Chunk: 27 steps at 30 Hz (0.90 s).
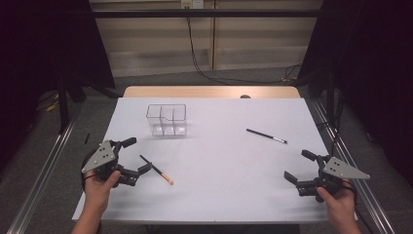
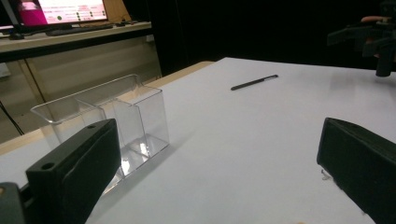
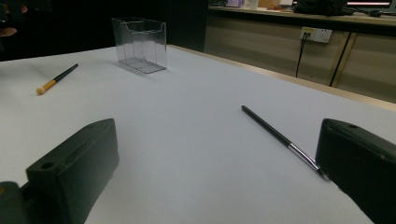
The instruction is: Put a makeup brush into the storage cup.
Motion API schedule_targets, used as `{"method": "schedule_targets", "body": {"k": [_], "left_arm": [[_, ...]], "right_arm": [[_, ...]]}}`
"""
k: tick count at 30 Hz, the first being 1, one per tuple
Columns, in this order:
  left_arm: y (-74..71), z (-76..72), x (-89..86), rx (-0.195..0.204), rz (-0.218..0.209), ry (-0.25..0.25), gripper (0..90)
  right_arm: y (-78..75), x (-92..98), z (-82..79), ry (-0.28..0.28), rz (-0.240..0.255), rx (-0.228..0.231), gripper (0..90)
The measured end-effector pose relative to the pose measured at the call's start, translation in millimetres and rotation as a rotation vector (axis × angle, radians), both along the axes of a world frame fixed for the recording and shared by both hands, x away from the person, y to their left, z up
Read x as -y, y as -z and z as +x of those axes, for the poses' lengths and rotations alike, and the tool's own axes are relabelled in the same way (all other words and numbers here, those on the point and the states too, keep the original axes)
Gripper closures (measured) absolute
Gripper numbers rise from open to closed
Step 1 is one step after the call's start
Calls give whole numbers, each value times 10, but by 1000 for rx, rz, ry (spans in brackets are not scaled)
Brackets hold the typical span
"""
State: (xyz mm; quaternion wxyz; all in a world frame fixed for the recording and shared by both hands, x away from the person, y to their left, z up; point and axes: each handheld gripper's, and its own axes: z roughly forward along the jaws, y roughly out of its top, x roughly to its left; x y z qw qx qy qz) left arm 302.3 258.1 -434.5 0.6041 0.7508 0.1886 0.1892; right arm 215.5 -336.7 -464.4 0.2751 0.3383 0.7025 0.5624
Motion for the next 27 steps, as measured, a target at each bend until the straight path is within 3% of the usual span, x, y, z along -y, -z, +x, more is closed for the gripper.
{"method": "schedule_targets", "body": {"k": [5, 10, 17, 27], "left_arm": [[-4, 66, 80, 4, -3, 13, 0], [-27, 125, 157, 8, -42, 28, 0], [-19, 164, 234, -2, -57, 45, 0], [-38, 171, 268, -41, 0, 51, 0]], "right_arm": [[4, -19, 15, -10, -18, 2, 0], [1, -27, 34, -12, -11, 0, 0], [-9, -46, 51, -25, -11, 4, 0], [-8, -48, 46, -28, -22, 1, 0]]}}
